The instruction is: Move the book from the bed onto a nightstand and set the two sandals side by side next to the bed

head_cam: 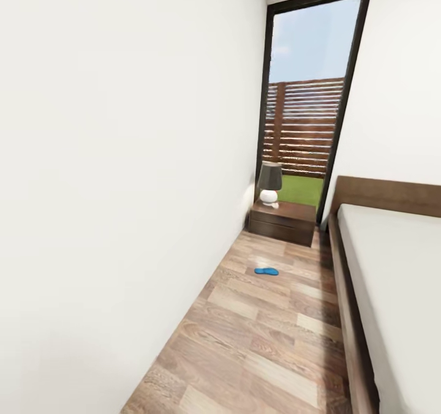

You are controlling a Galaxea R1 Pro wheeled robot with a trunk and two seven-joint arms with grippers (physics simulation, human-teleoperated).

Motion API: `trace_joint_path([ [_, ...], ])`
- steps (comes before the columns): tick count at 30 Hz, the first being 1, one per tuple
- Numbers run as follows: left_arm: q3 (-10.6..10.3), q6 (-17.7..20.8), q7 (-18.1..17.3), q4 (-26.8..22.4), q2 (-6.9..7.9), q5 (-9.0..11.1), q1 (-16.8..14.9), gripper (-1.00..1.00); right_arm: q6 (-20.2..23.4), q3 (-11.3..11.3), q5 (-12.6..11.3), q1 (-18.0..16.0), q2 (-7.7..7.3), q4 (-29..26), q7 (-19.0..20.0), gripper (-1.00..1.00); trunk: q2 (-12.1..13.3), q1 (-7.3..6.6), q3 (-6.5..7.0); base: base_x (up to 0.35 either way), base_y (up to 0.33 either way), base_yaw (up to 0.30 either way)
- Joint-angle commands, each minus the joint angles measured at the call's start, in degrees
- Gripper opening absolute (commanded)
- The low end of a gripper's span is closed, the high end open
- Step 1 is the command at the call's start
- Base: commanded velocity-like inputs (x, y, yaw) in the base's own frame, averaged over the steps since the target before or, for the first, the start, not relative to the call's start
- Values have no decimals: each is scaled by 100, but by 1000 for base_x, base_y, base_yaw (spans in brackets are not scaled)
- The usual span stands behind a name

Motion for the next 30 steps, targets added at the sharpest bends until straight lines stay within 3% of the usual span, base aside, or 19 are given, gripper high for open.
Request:
trace_joint_path([
  [1, -22, -20, 7, 5, 2, -18, -4, 100, -20, 3, -5, -4, 0, 6, -3, 100, -3, 2, -6, 245, 0, 0],
  [30, -23, -20, 7, 5, 2, -18, -4, 100, -20, 3, -5, -4, 0, 7, -3, 100, -3, 2, -6, 279, -11, 0],
])
